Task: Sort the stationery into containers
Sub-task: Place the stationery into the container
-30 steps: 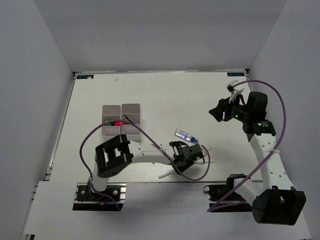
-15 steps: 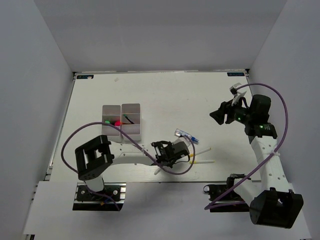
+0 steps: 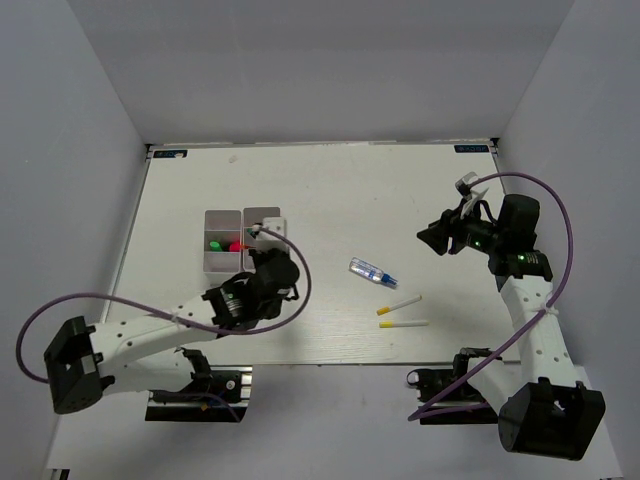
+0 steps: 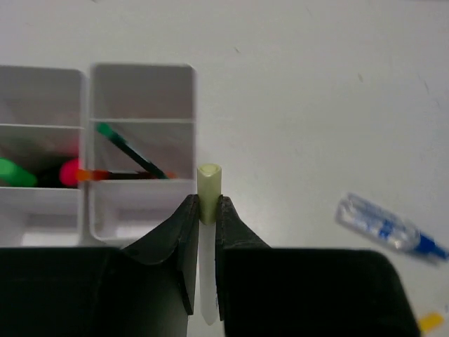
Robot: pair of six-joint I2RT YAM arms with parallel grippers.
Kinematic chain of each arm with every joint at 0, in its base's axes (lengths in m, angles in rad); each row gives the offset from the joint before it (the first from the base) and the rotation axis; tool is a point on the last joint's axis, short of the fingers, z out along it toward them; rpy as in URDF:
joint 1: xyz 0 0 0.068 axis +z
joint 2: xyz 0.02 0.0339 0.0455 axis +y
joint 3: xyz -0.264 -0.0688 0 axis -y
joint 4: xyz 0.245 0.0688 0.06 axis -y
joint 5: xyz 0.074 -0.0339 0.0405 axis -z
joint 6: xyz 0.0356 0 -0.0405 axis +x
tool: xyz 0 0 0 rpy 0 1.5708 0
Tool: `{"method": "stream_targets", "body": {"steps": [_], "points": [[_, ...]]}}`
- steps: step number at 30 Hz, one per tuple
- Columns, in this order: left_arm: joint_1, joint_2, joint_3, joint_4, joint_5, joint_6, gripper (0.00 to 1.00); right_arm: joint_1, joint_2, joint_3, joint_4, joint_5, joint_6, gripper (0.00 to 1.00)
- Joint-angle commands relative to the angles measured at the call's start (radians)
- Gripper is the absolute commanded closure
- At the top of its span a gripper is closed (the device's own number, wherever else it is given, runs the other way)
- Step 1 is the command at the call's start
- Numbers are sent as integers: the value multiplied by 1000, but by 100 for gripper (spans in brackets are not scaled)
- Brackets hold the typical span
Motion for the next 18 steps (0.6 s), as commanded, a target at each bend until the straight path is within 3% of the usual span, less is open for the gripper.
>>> {"method": "stream_targets", "body": {"steps": [1, 8, 18], "points": [[34, -109, -53, 108, -261, -20, 100, -4, -20, -1, 8, -48, -17, 49], [144, -212, -136, 226, -439, -1, 100, -4, -17, -2, 7, -64, -18, 49], [333, -145, -201, 317, -449, -50, 100, -4, -21, -4, -4, -77, -32, 49]]}}
